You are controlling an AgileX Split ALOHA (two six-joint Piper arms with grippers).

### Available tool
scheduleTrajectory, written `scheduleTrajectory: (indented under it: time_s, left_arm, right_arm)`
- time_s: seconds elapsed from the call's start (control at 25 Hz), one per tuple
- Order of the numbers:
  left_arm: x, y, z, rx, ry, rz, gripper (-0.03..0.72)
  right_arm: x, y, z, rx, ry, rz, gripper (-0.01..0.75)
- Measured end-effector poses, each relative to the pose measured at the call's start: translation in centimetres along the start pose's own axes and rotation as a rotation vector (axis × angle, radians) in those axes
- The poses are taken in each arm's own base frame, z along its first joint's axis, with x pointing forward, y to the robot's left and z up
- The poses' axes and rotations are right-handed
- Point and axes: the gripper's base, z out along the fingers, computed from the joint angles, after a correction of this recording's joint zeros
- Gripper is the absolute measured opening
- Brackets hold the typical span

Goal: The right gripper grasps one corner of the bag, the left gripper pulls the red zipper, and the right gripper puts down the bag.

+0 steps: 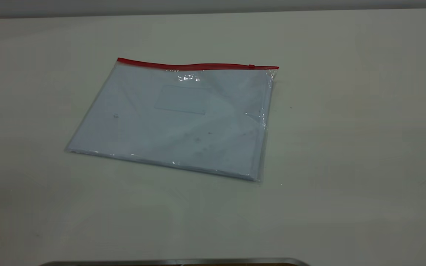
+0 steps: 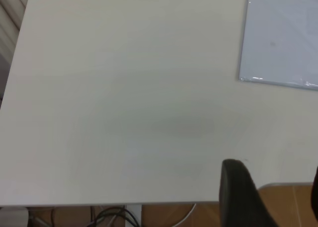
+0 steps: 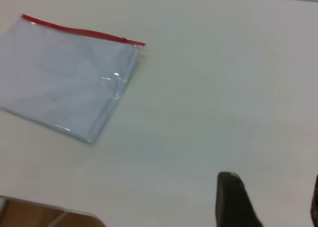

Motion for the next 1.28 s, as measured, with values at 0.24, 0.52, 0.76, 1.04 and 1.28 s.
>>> scheduleTrajectory:
  time_s: [0.24, 0.52, 0.76, 1.04, 1.28]
  left_arm:
    - [-4.9, 0.2, 0.6, 0.039, 0.086, -0.040, 0.416]
    - [-13.8, 0.6, 8.4, 0.132, 0.186, 0.019, 0.527]
    - [-18.0, 0.7, 17.1, 0.210, 0.281, 0.015, 0.552]
    - [-19.4, -0.2, 25.0, 0.332, 0.358, 0.014, 0.552]
    - [-19.8, -0.7, 27.8, 0.372, 0.342, -0.009, 0.552]
  right_arm:
    - [-3.5, 0.4, 3.0, -0.130, -0.007, 0.075, 0.468]
    - [-7.2, -1.3, 12.0, -0.164, 0.115, 0.116, 0.534]
    - [-6.7, -2.2, 20.9, -0.269, 0.288, 0.123, 0.535]
    - [-5.3, -3.5, 32.3, -0.370, 0.368, 0.214, 0.531]
    - [-2.3, -4.0, 41.6, -0.513, 0.409, 0.295, 0.530]
